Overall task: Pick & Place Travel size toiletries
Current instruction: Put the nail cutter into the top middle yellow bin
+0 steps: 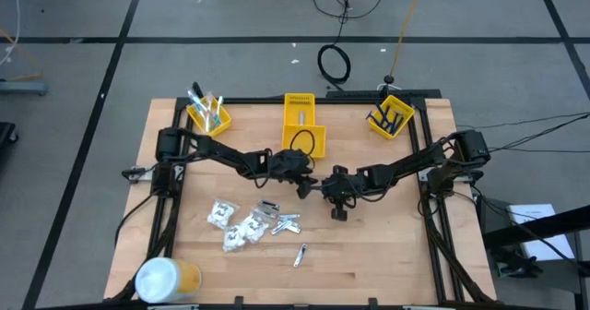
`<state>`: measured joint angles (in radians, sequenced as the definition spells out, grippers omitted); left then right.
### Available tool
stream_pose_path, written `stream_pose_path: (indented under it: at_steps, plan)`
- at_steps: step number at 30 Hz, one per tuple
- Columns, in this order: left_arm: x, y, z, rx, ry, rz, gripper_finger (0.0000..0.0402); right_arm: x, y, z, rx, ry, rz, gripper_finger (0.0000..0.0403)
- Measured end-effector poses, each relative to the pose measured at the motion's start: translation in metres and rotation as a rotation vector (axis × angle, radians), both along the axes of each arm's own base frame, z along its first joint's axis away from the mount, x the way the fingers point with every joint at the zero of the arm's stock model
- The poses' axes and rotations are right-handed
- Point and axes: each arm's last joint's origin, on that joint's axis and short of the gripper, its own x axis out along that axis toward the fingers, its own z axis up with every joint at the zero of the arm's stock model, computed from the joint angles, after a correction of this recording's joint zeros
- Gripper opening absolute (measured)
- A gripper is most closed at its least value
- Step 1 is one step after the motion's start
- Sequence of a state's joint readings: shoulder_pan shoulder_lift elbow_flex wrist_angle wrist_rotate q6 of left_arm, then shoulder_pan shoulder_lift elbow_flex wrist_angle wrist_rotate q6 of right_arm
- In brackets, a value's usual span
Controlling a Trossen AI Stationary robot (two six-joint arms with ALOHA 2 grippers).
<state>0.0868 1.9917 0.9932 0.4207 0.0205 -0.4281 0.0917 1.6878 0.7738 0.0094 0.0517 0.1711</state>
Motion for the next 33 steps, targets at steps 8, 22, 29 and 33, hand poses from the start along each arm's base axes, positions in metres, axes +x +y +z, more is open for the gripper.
stream_pose_path:
  at_steps: [8, 22, 29, 33]
  plan:
    - [0.003, -0.001, -0.006, -0.053, -0.03, -0.037, 0.0209, 0.0, 0.0, 0.0, -0.003, -0.006, 0.005, 0.0]
    - [0.008, -0.008, 0.002, -0.094, -0.117, -0.038, 0.0209, 0.001, 0.0, 0.0, -0.003, -0.009, 0.007, 0.0]
    - [0.007, -0.01, 0.002, -0.111, -0.114, -0.026, 0.0209, 0.001, 0.0, 0.0, -0.003, -0.009, 0.006, 0.0]
    - [0.008, -0.013, 0.002, -0.113, -0.115, -0.007, 0.0209, 0.001, 0.0, 0.0, -0.003, -0.009, 0.007, 0.0]
